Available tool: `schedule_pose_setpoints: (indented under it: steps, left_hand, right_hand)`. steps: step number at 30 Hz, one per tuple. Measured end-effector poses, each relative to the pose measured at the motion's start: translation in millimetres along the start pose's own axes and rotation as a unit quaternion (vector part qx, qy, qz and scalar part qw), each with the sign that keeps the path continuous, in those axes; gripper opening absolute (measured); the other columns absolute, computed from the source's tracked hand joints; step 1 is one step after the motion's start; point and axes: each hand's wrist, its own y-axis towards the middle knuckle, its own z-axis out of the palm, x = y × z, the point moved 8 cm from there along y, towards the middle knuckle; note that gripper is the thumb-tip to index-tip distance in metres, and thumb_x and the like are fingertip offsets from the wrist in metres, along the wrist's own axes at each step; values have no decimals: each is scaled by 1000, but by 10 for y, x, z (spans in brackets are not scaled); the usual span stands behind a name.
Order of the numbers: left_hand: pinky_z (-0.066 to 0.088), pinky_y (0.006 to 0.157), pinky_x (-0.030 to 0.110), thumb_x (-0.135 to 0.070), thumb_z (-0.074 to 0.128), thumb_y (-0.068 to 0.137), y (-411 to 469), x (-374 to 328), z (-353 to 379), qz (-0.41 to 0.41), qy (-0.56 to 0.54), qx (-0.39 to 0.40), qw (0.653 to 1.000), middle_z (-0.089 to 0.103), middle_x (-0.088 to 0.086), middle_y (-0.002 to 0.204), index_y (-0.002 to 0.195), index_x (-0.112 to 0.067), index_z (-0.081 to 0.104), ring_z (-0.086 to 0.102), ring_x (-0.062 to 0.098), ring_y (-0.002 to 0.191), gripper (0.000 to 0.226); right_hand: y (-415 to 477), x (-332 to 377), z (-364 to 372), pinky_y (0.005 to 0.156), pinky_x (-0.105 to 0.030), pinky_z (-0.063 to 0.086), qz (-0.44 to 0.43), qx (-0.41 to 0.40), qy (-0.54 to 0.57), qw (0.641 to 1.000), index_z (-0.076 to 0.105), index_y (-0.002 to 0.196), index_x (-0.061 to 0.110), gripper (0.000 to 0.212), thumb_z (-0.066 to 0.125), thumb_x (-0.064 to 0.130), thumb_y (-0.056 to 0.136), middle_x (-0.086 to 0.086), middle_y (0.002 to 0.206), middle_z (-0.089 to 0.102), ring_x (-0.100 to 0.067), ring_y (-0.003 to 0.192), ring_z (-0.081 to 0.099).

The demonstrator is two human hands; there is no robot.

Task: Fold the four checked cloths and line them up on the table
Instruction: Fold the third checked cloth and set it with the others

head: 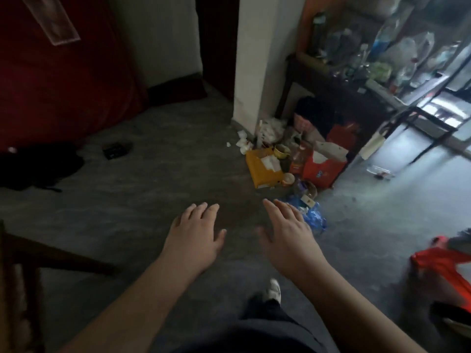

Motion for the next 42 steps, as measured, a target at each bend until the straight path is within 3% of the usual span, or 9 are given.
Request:
schedule_pose_setpoints:
  steps: [7,11,16,23,35,42]
  left_hand:
    - [28,121,44,-53,43,101,1296,638,-399,-109,1,-22,994,29,1,163,157,-25,23,24,23,150,66]
    - [29,120,42,-53,46,101,1911,979,-818,-178,-5,-25,984,28,1,162,157,-23,22,25,23,150,68]
    - [27,120,41,-50,49,99,2299,1602,-1249,-269,-50,-56,960,30,0,162,156,-25,25,24,23,151,67]
    - [22,122,43,-54,42,101,2463,2911,-1511,-389,-106,-99,910,24,1,166,158,-28,22,19,23,153,65]
    - [20,123,43,-56,39,102,2399,5503,-2353,-462,-115,-145,867,22,2,167,159,-28,20,17,24,154,67]
    - [24,123,42,-56,41,101,2061,6671,-2561,-539,-143,-169,813,28,1,165,158,-26,24,21,23,153,66]
  right_hand:
    - [2011,464,-112,124,-48,23,-104,26,-15,994,15,160,33,69,45,52,101,4,167,20,-22,155,10]
    - [2978,905,-254,123,-45,18,-165,73,-56,982,11,160,33,71,46,51,101,5,168,17,-22,156,9]
    - [3928,1674,-233,121,-45,25,-245,136,-93,955,13,160,28,69,42,51,102,0,166,20,-24,154,14]
    - [4632,3178,290,121,-45,26,-372,167,-129,904,14,161,28,68,41,50,103,1,166,19,-21,153,13]
    - [5320,6238,1233,124,-40,19,-496,177,-122,842,17,161,27,67,42,49,103,2,168,18,-18,154,8]
    - [5523,7571,1898,123,-34,12,-552,214,-133,795,20,161,24,67,45,46,102,-1,167,20,-20,153,12]
